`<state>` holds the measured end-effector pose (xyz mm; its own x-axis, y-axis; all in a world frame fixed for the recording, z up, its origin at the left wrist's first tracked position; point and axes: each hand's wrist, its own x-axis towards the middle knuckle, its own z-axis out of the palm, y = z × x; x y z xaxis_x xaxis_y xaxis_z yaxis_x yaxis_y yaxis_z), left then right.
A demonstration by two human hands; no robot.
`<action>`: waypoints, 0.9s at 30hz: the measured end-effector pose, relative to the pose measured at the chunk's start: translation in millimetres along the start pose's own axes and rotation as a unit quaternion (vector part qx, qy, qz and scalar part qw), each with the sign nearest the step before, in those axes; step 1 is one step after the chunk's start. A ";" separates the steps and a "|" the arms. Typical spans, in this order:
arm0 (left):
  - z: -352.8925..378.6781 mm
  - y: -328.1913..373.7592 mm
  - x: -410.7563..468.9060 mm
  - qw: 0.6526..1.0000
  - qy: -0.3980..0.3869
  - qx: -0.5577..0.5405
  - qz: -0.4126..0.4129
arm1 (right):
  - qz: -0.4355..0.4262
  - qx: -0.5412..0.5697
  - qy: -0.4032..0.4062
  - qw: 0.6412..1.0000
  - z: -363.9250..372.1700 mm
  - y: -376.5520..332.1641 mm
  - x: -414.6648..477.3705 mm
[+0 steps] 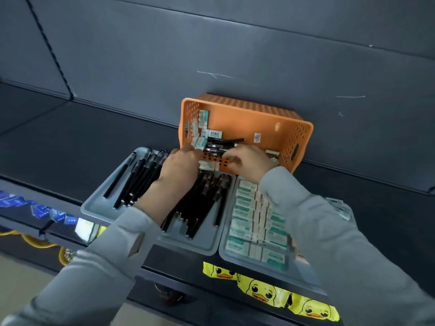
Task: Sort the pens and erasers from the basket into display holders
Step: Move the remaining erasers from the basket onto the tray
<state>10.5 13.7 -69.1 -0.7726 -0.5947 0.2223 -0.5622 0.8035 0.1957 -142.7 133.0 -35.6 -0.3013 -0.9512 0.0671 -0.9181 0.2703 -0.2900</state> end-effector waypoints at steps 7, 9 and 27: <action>8.0 2.5 16.4 0.997 -0.036 0.054 -0.031 | -0.005 -0.045 -0.033 0.998 35.2 -11.8 42.3; 9.5 1.8 20.1 0.998 -0.034 0.045 -0.031 | 0.004 -0.047 -0.027 0.999 32.6 -4.3 40.6; -6.3 51.0 -26.1 0.892 -0.019 -0.451 0.006 | 0.127 -0.042 -0.047 0.990 -36.5 23.2 -111.4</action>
<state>3.9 70.0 -58.9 -0.7967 -0.5702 0.2005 -0.0998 0.4512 0.8868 -139.8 250.7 -15.0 -0.5033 -0.8597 -0.0872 -0.8352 0.5098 -0.2062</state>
